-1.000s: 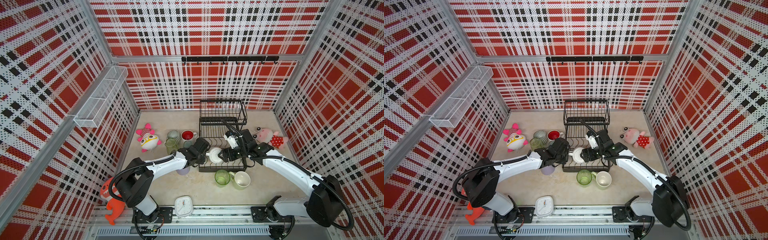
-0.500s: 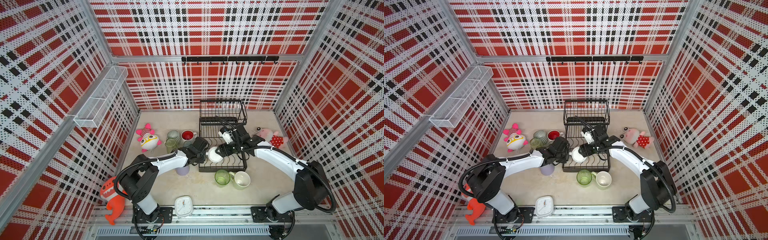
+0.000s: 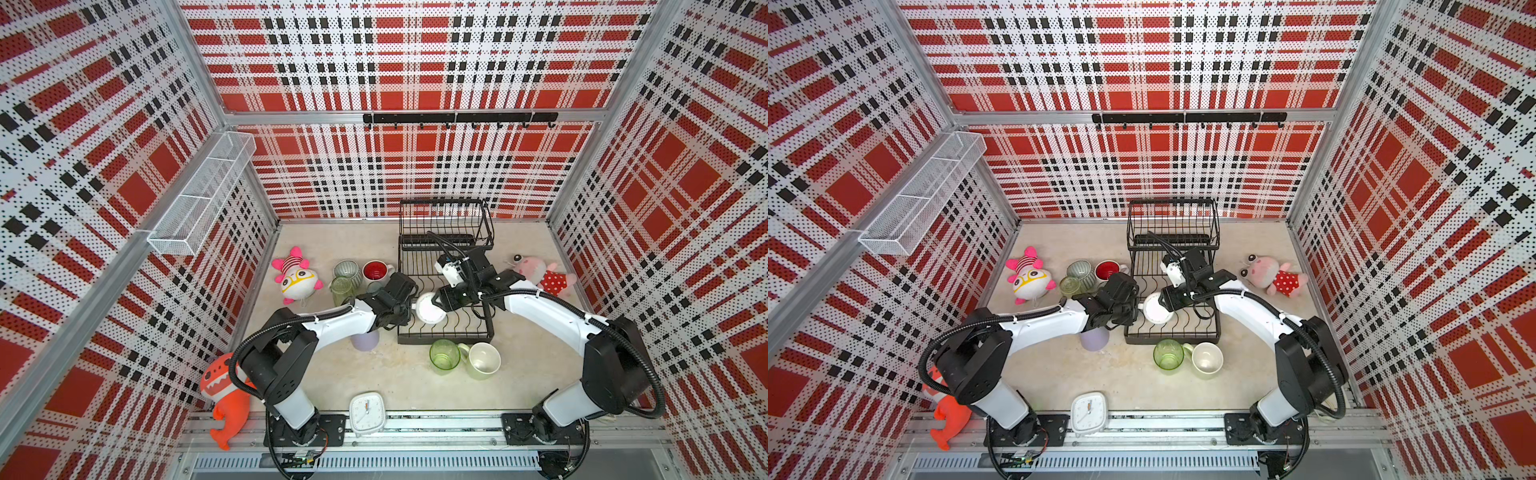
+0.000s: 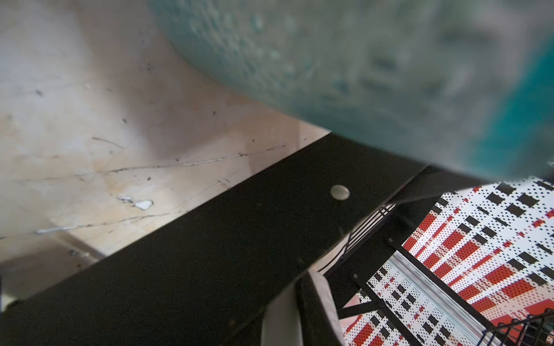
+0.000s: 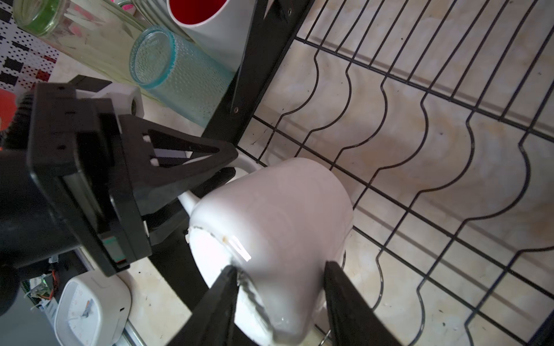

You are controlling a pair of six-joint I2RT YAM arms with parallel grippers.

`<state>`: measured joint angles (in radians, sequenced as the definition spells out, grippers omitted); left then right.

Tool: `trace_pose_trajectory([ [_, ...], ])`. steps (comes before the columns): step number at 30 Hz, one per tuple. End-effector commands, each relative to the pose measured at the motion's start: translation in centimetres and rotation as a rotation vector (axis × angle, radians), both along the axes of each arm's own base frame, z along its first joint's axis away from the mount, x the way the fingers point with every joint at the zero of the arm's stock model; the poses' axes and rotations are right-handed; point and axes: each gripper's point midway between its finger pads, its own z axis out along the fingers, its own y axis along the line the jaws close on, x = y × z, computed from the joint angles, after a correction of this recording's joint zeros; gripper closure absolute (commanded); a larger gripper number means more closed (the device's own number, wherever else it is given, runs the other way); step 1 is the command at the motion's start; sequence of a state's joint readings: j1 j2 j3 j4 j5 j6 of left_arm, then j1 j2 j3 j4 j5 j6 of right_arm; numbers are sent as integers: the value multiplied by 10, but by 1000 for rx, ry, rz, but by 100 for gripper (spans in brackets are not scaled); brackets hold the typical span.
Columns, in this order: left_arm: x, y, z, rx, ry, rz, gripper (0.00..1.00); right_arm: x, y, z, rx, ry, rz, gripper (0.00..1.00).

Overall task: Load cups into a dish rack
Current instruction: Place the cup upside down at the dish rack.

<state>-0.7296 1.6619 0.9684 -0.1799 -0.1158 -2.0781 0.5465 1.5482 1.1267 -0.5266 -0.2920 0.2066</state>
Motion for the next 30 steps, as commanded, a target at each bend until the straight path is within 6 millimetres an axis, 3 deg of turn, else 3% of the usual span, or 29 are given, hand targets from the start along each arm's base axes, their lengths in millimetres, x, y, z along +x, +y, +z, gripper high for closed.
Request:
trace_pose_trajectory([
  [1, 3, -4, -5, -22, 26, 10, 78, 10, -1, -5, -16, 5, -17, 53],
  [7, 9, -5, 1, -23, 5, 11, 66, 14, -2, -8, -39, 9, -24, 56],
  [13, 11, -4, 8, -16, -18, 10, 63, 14, 0, -10, -37, 18, -10, 57],
  [18, 11, 6, 18, 16, -40, 31, 68, 7, 3, -9, -15, 40, 11, 56],
  [30, 7, 22, 17, 62, -43, 42, 59, -6, 15, -19, 11, 97, 48, 52],
])
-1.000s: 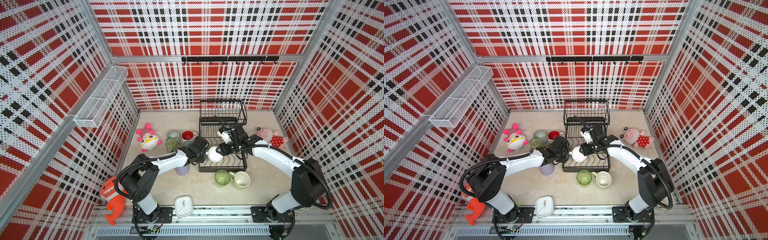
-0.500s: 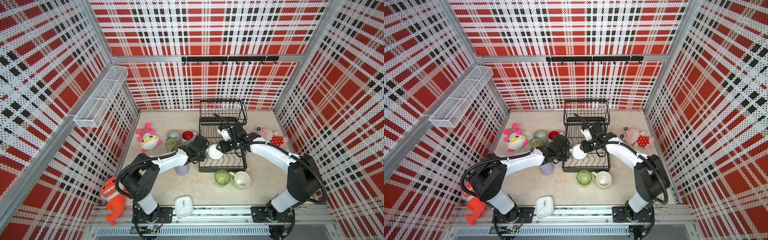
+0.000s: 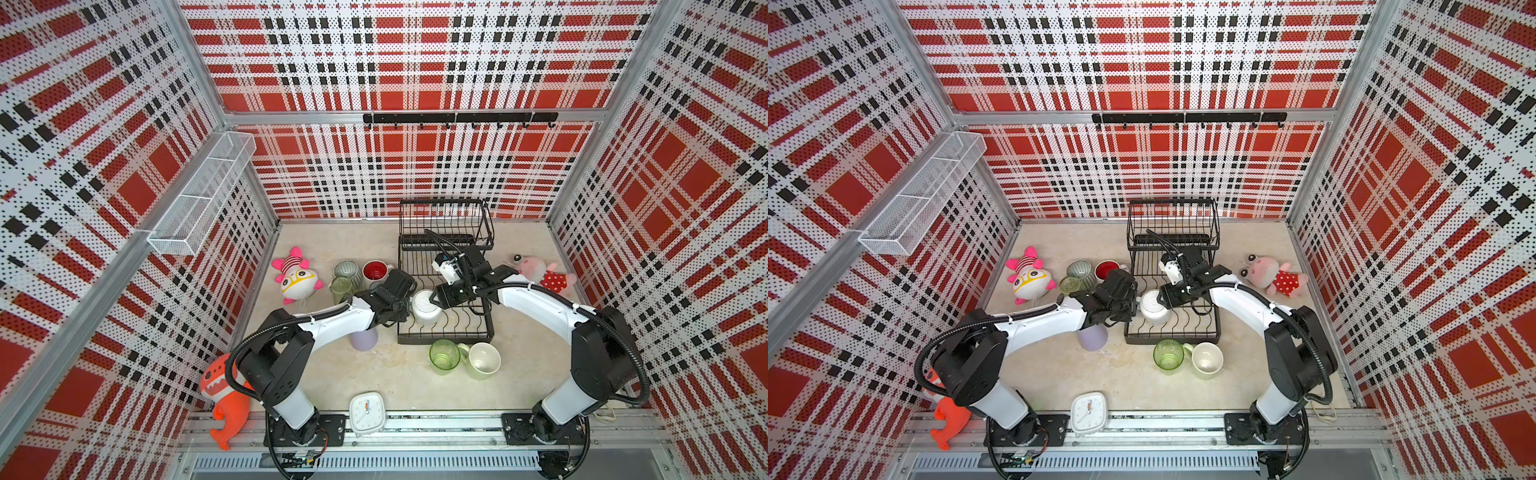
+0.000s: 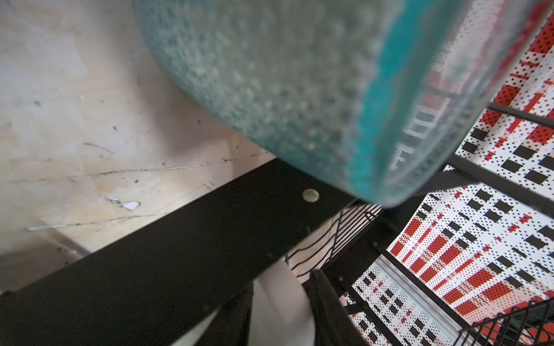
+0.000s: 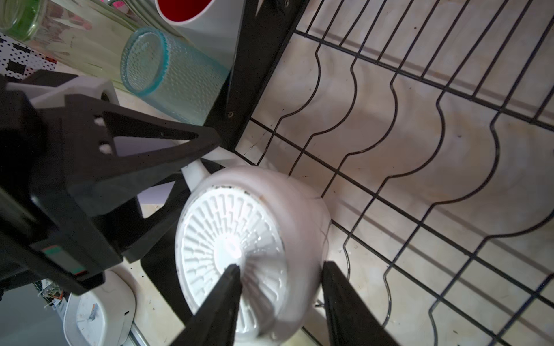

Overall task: Load cups into a dish rack
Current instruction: Place the cup upside down at the dish rack.

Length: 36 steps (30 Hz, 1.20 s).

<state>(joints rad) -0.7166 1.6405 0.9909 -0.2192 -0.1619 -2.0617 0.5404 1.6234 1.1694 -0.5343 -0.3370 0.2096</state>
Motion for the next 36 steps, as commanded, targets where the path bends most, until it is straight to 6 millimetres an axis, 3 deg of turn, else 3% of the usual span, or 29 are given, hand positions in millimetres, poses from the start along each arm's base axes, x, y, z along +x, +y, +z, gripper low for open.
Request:
trace_pose_trajectory([
  [1, -1, 12, 6, 36, -17, 12, 57, -12, 7, -6, 0, 40, 35, 52],
  [6, 3, 22, 18, 73, -48, 27, 49, -18, 15, -4, 4, 42, 54, 52],
  [9, 7, 32, 33, 122, -88, 40, 30, -21, 18, -4, 4, 44, 59, 52],
  [12, 10, 40, 48, 159, -128, 52, 20, -21, 17, -6, -4, 44, 55, 52],
  [16, 14, 46, 64, 208, -176, 44, 20, -21, 15, -9, -18, 50, 49, 52],
  [29, 18, 43, 75, 365, -232, -96, 20, -23, -11, 5, -49, -1, 51, 48],
  [36, 19, 74, 105, 461, -303, -70, 20, -16, -13, 30, -74, -75, 72, 40],
])
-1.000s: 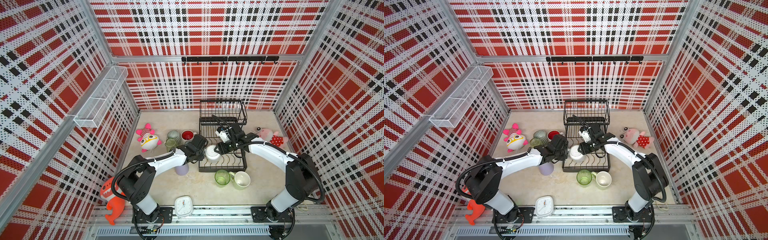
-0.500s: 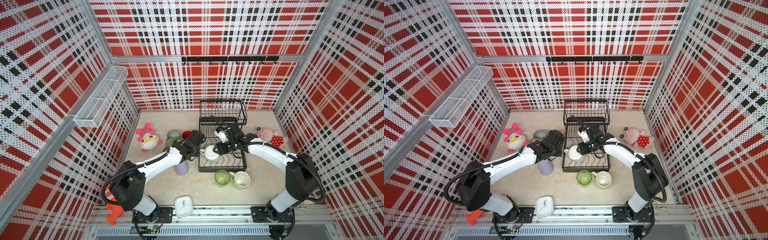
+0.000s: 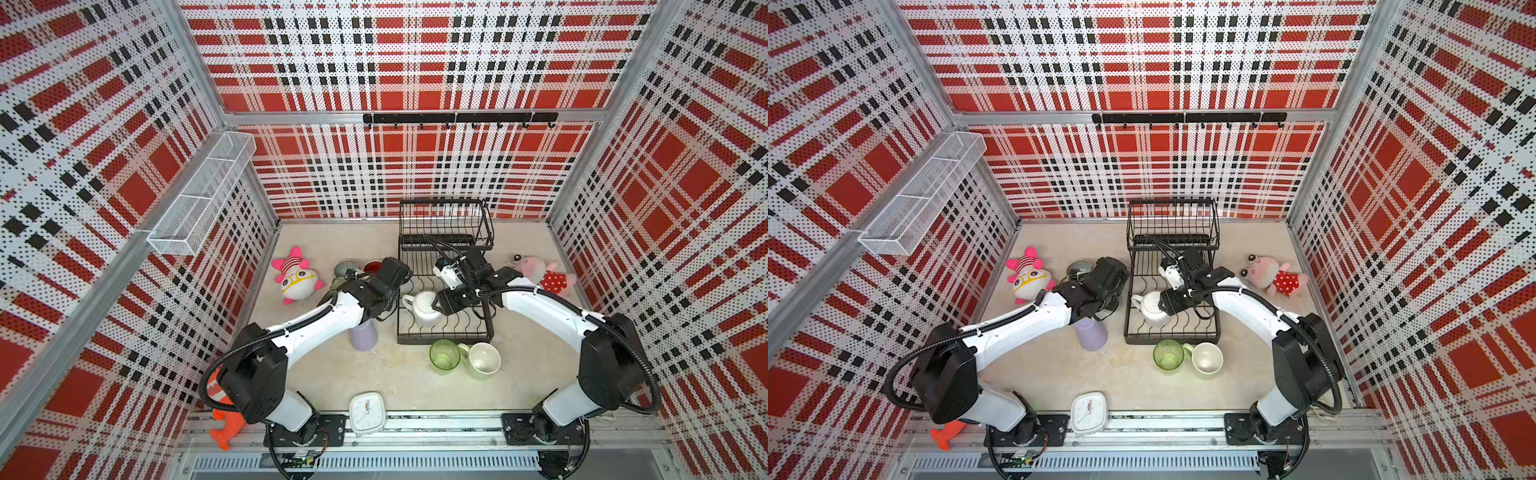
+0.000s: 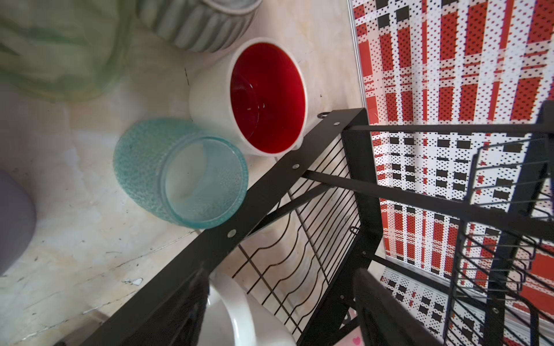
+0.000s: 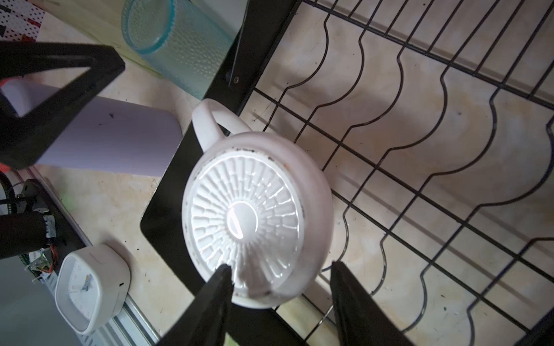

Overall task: Load cups into a dish rack
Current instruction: Place the cup upside down at the dish rack, then move the cup to the dish rack.

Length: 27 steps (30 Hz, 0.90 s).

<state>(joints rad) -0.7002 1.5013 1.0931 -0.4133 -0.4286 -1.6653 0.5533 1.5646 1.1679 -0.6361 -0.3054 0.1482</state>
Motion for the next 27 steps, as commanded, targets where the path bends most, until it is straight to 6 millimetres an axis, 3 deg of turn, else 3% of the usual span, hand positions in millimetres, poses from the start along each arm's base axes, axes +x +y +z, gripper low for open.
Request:
trace_pose_trajectory([
  [1, 2, 27, 34, 76, -82, 20, 20, 4, -2, 26, -15, -79, 26, 39],
  [6, 0, 59, 63, 153, -153, 7, 20, 16, -1, 58, -118, -193, 33, 29],
  [10, -7, 98, 73, 203, -180, 18, 20, 17, 28, 72, -182, -270, 122, 23],
  [15, -27, 151, 85, 273, -226, 56, 19, 14, 70, 57, -261, -308, 287, 24],
  [23, -51, 213, 82, 403, -231, 108, 19, 32, 82, 29, -345, -271, 313, 26],
  [27, -54, 223, 74, 426, -211, 114, 18, 40, 82, 17, -397, -268, 313, 26],
])
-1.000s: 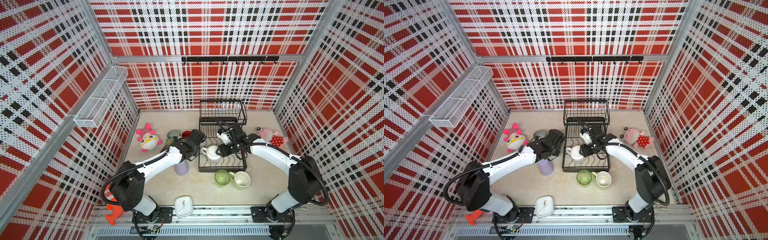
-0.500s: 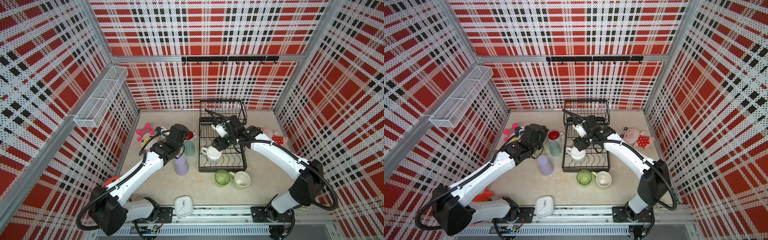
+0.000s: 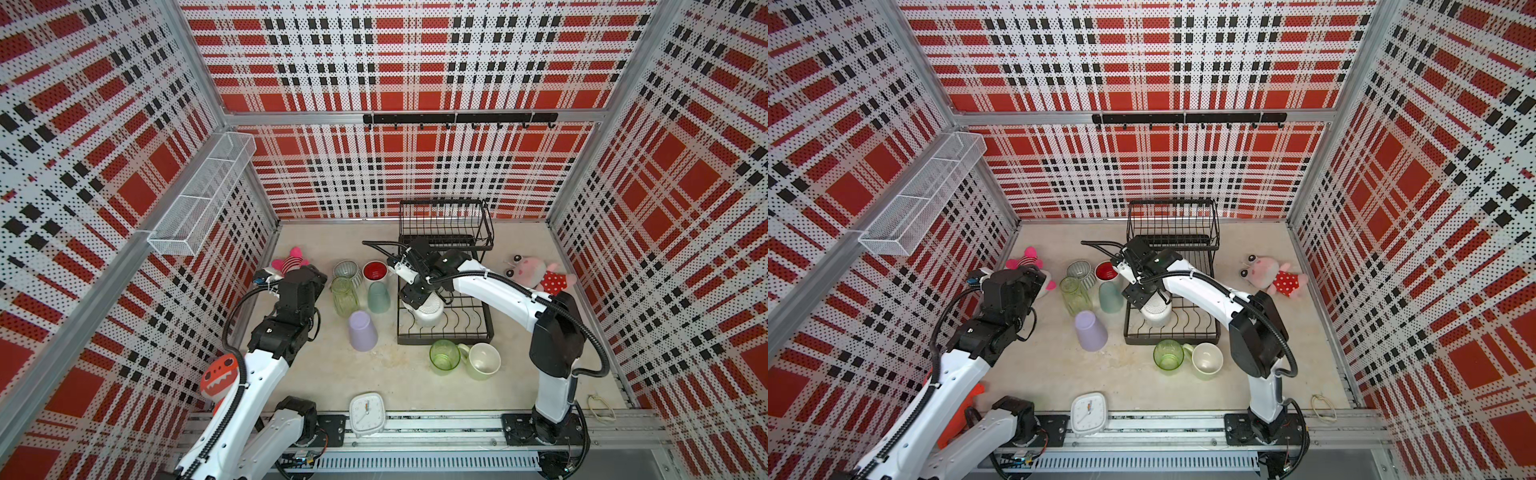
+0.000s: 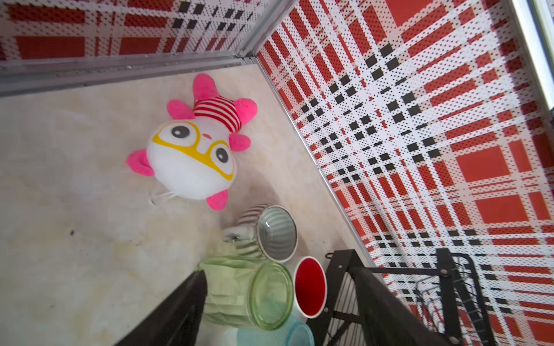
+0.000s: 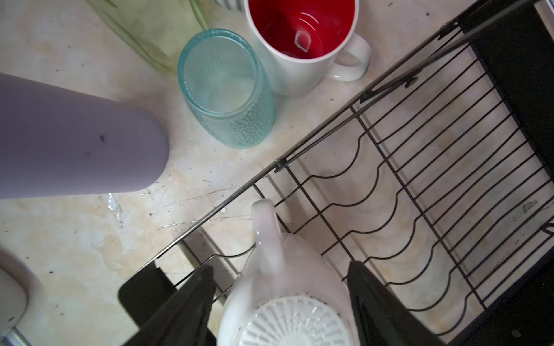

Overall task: Load cups into a dish rack
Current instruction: Move the cup to the dish rack.

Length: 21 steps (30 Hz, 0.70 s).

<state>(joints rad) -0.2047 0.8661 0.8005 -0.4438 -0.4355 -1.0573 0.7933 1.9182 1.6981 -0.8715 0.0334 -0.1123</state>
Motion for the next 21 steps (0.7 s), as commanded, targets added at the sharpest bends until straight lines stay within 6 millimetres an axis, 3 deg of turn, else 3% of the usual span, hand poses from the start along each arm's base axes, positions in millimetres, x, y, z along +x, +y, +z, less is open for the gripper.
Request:
trace_pose_trajectory([
  [1, -3, 5, -7, 59, 37, -27, 18, 7, -5, -1, -64, -21, 15, 26],
  [12, -3, 6, -22, 71, 75, -36, 18, -1, 4, -40, -142, 124, 75, 32],
  [21, -4, 8, -30, 68, 89, -38, 17, -1, 7, -48, -160, 172, 67, 64],
])
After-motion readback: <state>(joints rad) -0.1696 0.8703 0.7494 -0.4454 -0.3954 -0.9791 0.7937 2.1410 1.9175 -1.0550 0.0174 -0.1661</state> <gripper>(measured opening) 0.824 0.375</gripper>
